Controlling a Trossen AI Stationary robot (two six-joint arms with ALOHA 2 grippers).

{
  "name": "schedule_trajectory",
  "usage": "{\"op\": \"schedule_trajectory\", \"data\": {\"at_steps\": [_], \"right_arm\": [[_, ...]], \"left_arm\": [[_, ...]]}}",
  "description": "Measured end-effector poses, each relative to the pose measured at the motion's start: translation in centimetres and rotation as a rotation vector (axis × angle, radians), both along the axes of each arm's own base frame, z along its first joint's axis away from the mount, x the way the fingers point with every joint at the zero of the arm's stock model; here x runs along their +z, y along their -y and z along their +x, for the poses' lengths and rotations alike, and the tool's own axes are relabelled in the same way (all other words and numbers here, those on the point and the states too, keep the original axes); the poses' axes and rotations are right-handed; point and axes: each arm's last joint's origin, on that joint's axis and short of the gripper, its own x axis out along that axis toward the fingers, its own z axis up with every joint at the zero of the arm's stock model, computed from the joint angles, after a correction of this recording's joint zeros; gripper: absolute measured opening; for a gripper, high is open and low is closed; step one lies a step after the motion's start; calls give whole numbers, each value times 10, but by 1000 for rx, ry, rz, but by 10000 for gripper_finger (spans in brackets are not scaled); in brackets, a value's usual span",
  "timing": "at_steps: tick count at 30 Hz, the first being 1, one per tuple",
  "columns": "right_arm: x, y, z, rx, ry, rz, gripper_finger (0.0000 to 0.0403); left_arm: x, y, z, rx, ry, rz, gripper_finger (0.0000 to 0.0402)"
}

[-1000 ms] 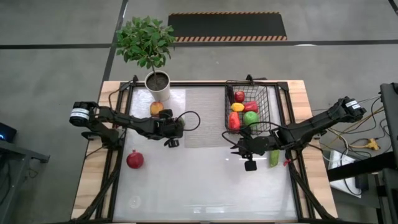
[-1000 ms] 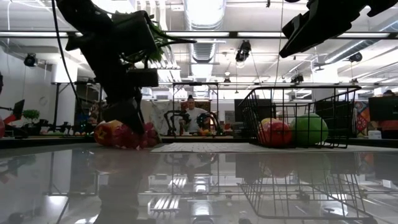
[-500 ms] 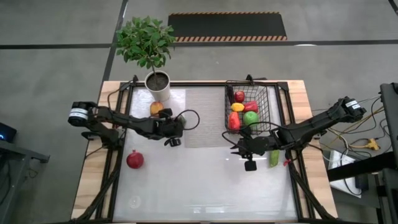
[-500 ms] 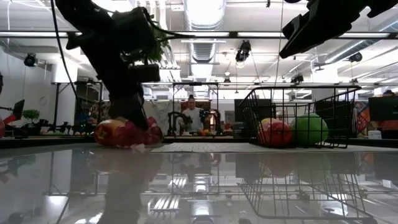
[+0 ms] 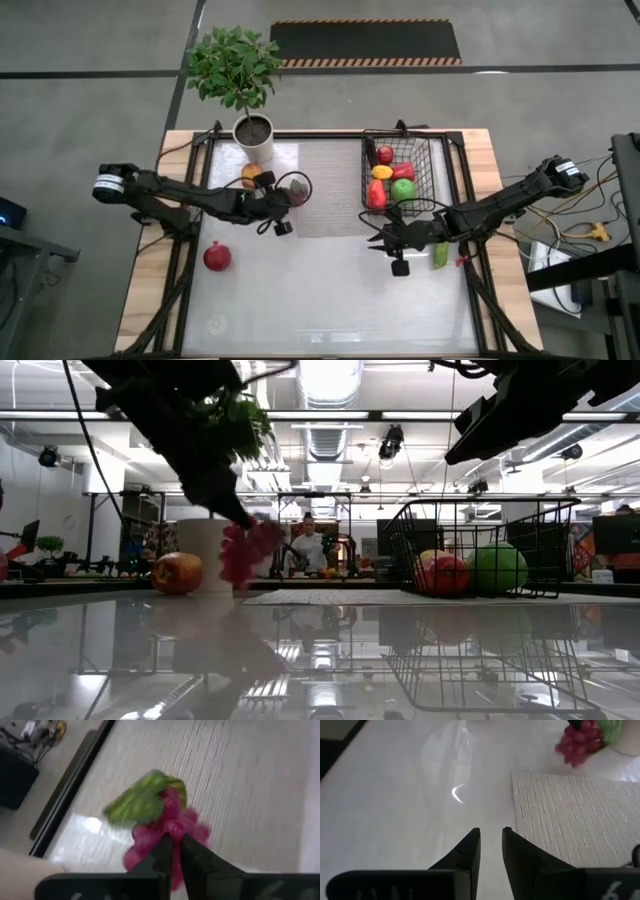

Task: Build produce basket
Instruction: Put the purple grapes into the wire basket

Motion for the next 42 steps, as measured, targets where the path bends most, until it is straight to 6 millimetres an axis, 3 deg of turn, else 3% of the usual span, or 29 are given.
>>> {"op": "schedule_trajectory", "data": {"at_steps": [9, 14, 23, 28, 42], "right_arm": [[7, -2, 7, 17, 207, 33, 89], [13, -1, 9, 1, 276, 18, 145], [21, 15, 18, -275, 409, 34, 252], [20, 19, 30, -298, 436, 33, 258], [23, 36, 76, -337, 419, 30, 224]], "left_arm": [[29, 22, 6, -113, 250, 18, 9], [38, 34, 11, -176, 349, 35, 9], [43, 48, 15, -239, 476, 46, 10], [44, 50, 14, -251, 516, 53, 10], [44, 51, 14, -253, 518, 52, 10]]}}
